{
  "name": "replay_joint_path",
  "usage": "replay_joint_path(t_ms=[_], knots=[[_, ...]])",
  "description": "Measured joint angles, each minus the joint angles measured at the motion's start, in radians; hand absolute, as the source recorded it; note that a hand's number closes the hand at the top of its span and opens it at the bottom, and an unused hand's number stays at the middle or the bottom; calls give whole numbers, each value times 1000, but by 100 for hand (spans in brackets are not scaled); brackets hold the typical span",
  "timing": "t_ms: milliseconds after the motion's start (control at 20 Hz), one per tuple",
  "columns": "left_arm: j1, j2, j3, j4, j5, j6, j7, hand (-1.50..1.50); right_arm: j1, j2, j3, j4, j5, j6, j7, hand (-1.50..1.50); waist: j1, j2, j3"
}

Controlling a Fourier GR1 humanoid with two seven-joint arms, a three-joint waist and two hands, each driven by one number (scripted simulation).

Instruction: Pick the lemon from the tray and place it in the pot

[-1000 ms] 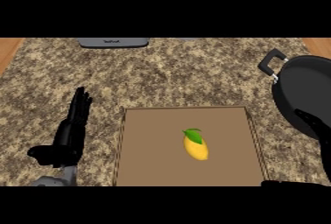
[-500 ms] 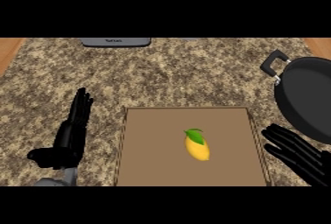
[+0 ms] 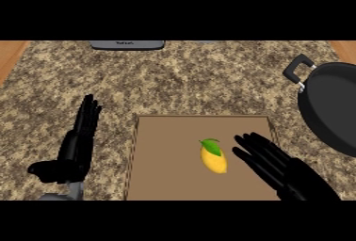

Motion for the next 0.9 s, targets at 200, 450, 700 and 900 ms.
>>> replay_joint_path(t_ms=[200,450,700,900], knots=[[3,-12,11,15,-11,-8,-14,0,-44,54,47,59,97,32,87,-150,-1,1,0],[8,-33,21,0,-32,-15,5,0,-95,130,68,132,155,88,138,-150,-1,1,1],[16,-49,44,-5,-52,-42,7,0,-90,185,72,186,208,84,102,-150,-3,0,1],[15,-71,54,17,-72,-55,-9,0,-107,222,64,239,251,78,84,-150,-3,0,1]])
